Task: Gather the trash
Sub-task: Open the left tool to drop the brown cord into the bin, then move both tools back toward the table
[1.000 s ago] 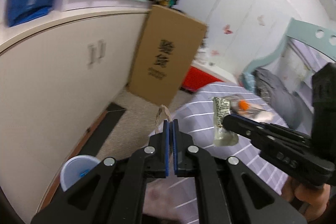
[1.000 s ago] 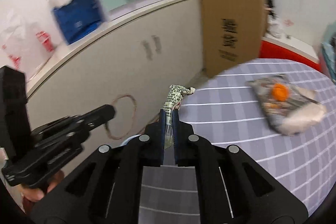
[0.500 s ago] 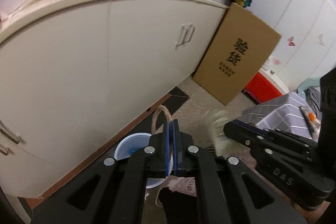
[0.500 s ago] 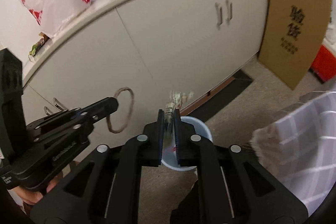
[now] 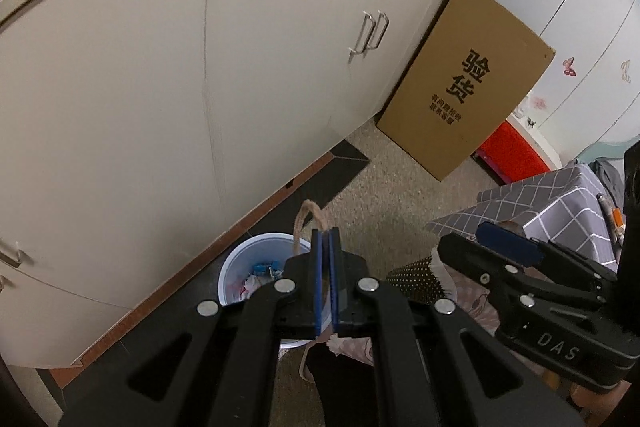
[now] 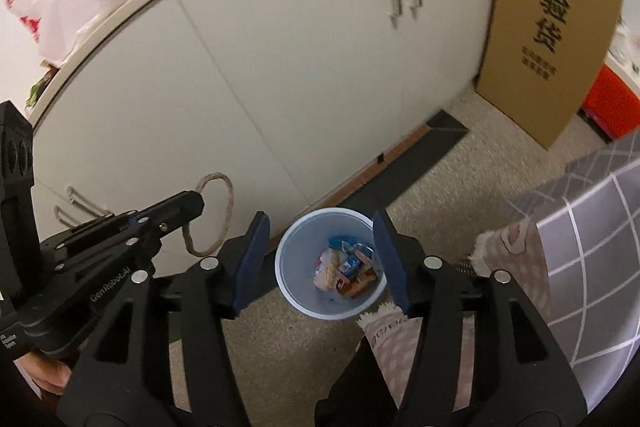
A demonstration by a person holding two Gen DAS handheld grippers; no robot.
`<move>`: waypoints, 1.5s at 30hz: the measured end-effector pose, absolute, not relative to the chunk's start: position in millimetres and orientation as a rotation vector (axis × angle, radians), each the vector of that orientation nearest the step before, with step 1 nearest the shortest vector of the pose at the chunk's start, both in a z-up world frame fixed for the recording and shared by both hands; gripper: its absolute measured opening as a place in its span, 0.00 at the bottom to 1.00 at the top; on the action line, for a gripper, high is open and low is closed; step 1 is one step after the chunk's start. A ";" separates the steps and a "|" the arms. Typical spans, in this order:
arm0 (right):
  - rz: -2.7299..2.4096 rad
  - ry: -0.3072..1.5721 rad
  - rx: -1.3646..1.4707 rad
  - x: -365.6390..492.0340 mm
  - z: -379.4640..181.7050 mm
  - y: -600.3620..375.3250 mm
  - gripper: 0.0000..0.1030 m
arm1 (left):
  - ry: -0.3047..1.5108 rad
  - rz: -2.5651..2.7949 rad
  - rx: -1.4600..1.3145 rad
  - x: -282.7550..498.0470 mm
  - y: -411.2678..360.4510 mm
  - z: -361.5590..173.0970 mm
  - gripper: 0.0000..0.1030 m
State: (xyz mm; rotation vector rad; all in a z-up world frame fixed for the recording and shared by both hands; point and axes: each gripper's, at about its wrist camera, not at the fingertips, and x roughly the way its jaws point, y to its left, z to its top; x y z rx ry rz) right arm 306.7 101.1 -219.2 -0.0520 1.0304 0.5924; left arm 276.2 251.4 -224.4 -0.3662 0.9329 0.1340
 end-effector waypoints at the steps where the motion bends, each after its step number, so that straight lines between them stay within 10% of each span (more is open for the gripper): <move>1: 0.586 1.039 -0.051 307.1 -220.6 100.3 0.53 | 0.942 0.135 -0.361 279.7 250.2 -227.2 0.03; 18: 0.536 1.034 -0.057 309.8 -223.2 98.4 0.64 | 1.029 0.156 -0.368 308.5 245.1 -253.2 0.06; 22: 0.536 1.033 -0.047 309.8 -221.7 97.2 0.64 | 1.032 0.181 -0.370 308.1 245.5 -254.6 0.33; 45: 0.602 0.915 0.071 300.7 -181.0 81.3 0.64 | 0.947 0.192 -0.340 282.8 237.9 -203.5 0.38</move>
